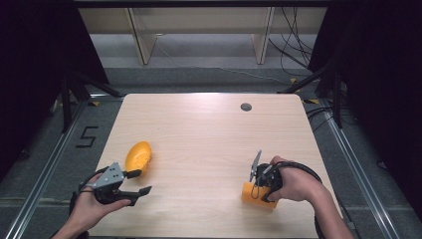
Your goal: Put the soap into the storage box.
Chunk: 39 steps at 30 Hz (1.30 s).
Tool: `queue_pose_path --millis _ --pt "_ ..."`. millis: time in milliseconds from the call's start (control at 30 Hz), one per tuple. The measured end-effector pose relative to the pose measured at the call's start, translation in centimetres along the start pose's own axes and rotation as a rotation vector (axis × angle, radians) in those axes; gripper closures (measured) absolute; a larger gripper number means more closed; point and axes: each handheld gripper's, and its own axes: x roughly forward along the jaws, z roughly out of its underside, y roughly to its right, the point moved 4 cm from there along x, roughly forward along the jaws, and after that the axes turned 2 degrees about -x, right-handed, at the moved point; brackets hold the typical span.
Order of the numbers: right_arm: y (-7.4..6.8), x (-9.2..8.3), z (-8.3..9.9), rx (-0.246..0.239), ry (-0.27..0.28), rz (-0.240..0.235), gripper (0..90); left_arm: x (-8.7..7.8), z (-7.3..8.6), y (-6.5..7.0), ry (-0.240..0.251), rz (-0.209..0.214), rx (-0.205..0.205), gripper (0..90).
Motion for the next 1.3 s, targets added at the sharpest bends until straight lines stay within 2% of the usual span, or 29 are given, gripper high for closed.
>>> queue_pose_path --millis 33,67,133,167,233,267,300,333,367,400,433,467,500,533,567,633,700,733,800,867,933,1000,1033,1100,1133,1167,1200,1233,1300 --pt "-0.4 -0.2 -0.5 -0.032 -0.002 -0.001 62.1 0.3 -0.2 0.4 -0.004 0.015 0.004 31.6" --pt "-1.0 -0.5 -1.2 -0.069 0.006 -0.014 62.1 1.3 -1.0 1.7 -0.005 0.085 0.021 31.5" --pt "-1.6 -0.9 -1.9 -0.099 0.002 -0.005 62.1 2.2 -1.8 2.7 -0.008 0.137 0.049 31.6" --pt "-1.6 -0.9 -1.9 -0.099 0.002 -0.005 62.1 2.2 -1.8 2.7 -0.008 0.137 0.049 31.6" --pt "-2.4 -1.3 -2.9 -0.136 0.006 -0.015 62.1 3.7 -2.8 4.2 -0.014 0.203 0.089 31.6" --pt "-2.5 -1.5 -3.9 -0.237 0.045 -0.015 62.1 5.1 -3.6 5.5 -0.019 0.255 0.13 31.7" --pt "-2.5 -1.5 -3.9 -0.237 0.045 -0.015 62.1 5.1 -3.6 5.5 -0.019 0.255 0.13 31.7" --pt "-3.0 -1.8 -4.1 -0.207 0.037 -0.026 62.2 5.6 -4.0 6.1 -0.021 0.27 0.158 31.7" --pt "-3.2 -2.1 -4.9 -0.239 0.05 -0.021 62.2 6.2 -4.3 6.6 -0.024 0.282 0.174 31.7" --pt "-3.2 -2.1 -4.9 -0.239 0.05 -0.021 62.2 6.6 -4.5 6.9 -0.025 0.293 0.184 31.7" --pt "-3.4 -2.3 -5.1 -0.235 0.049 -0.017 62.2 7.2 -4.9 7.4 -0.019 0.293 0.207 31.7" --pt "-3.5 -2.4 -5.5 -0.265 0.068 -0.024 62.2 7.4 -5.1 7.5 -0.026 0.298 0.222 31.9" --pt "-3.9 -2.7 -5.8 -0.223 0.047 -0.031 62.2 7.8 -5.3 7.8 -0.016 0.299 0.22 31.9" --pt "-3.9 -2.7 -5.8 -0.223 0.047 -0.031 62.2 8.1 -5.5 8.1 -0.014 0.303 0.225 31.9" --pt "-3.5 -2.8 -6.2 -0.29 0.063 -0.013 62.2 8.4 -5.7 8.3 -0.009 0.311 0.232 31.9" --pt "-4.2 -2.9 -6.5 -0.228 0.046 -0.035 62.2 8.9 -5.9 8.7 -0.005 0.315 0.236 31.6" --pt "-4.2 -3.2 -7.0 -0.253 0.033 -0.035 62.2 9.5 -5.9 9.2 -0.012 0.321 0.262 30.9" --pt "-4.2 -3.2 -7.0 -0.253 0.033 -0.035 62.2 9.5 -5.9 9.2 -0.012 0.321 0.262 30.6" --pt "-4.1 -3.1 -7.5 -0.294 0.065 -0.025 62.2 9.8 -5.8 9.5 -0.021 0.335 0.261 30.3" --pt "-4.2 -3.1 -7.7 -0.291 0.061 -0.026 62.3 10.0 -5.6 9.8 -0.027 0.337 0.274 30.3" --pt "-4.3 -3.1 -8.1 -0.281 0.07 -0.038 62.3 10.2 -5.6 10.1 -0.023 0.349 0.272 30.2" --pt "-4.3 -3.2 -8.2 -0.286 0.072 -0.028 62.3 10.4 -5.5 10.5 -0.025 0.37 0.261 30.2" --pt "-4.1 -3.1 -8.5 -0.324 0.1 -0.029 62.3 10.6 -5.4 10.7 -0.031 0.371 0.262 30.2" --pt "-4.1 -3.1 -8.6 -0.327 0.103 -0.029 62.4 10.7 -5.4 10.8 -0.04 0.366 0.278 30.3" --pt "-4.5 -3.2 -8.3 -0.256 0.055 -0.04 62.4 10.9 -5.4 10.8 -0.037 0.36 0.285 30.9" --pt "-4.0 -3.0 -8.8 -0.324 0.111 -0.022 62.4 10.9 -5.5 10.8 -0.043 0.361 0.295 33.2" --pt "-4.0 -3.0 -8.8 -0.324 0.111 -0.022 62.4 11.1 -5.6 10.9 -0.03 0.353 0.294 33.2" --pt "-4.2 -3.2 -8.8 -0.299 0.102 -0.028 62.4 11.2 -5.6 10.9 -0.029 0.353 0.3 34.6" --pt "-4.0 -3.2 -9.1 -0.355 0.128 -0.026 62.4 11.3 -5.7 10.7 -0.024 0.35 0.299 38.6"
